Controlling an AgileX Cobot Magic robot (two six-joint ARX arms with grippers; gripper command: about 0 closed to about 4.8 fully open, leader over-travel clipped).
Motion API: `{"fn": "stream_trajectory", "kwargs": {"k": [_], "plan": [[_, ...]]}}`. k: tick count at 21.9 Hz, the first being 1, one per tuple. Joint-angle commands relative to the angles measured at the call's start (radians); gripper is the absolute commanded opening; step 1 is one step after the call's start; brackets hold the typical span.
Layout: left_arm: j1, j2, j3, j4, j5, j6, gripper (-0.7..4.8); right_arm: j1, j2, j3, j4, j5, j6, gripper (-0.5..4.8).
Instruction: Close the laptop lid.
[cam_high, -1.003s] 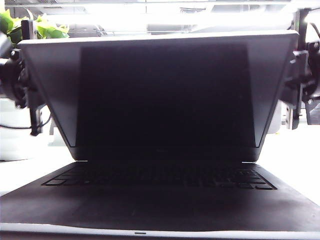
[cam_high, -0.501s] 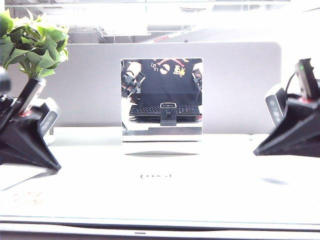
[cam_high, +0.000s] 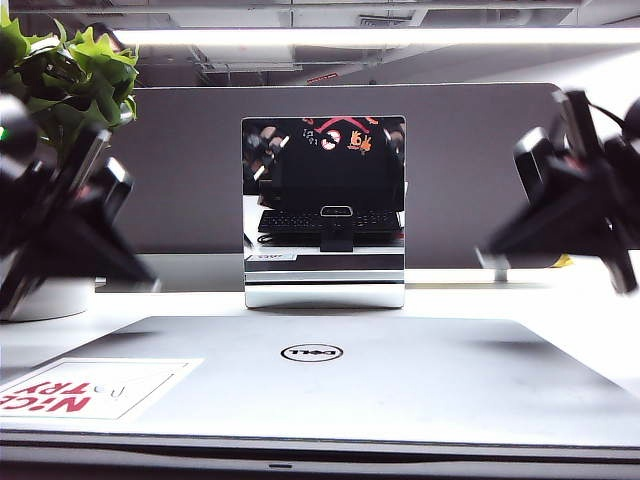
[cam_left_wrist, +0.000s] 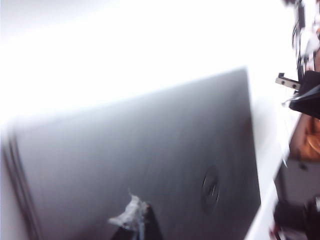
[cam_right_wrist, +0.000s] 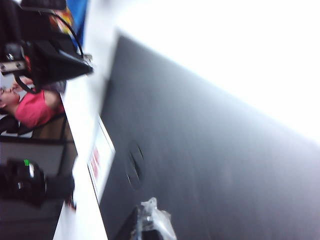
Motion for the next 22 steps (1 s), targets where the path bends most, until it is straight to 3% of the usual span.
{"fn": "stream_trajectory", "kwargs": {"k": [1,2,5,6,7,10,15,22], "plan": [[0.001,-0.083,0.122,0.013,-0.18,-0.006,-0.05,0.002,-0.048,0.161,0.014,0.08,0.047,-0.02],[0.0,-0.109,0.143,0.012,-0.247,-0.005,-0.05,0.002,-0.069,0.202,0.011,0.132,0.053,-0.02],[-0.029,-0.295,0.208,0.019,-0.679,0.07,-0.05,0.002,-0.21,0.328,-0.021,0.537,0.076,-0.02],[-0.043,-0.344,0.209,0.03,-0.772,0.101,-0.05,0.002,-0.243,0.336,-0.02,0.607,0.076,-0.02],[-0.061,-0.424,0.209,0.045,-0.877,0.151,-0.05,0.006,-0.314,0.341,0.005,0.742,0.076,-0.02],[-0.063,-0.542,0.209,0.067,-0.892,0.159,-0.05,0.008,-0.425,0.341,0.062,0.86,0.076,-0.01],[-0.063,-0.673,0.209,0.069,-0.893,0.16,-0.05,0.008,-0.518,0.341,0.135,0.859,0.076,-0.01],[-0.063,-0.68,0.209,0.066,-0.893,0.16,-0.05,0.008,-0.517,0.34,0.124,0.86,0.076,-0.01]]}}
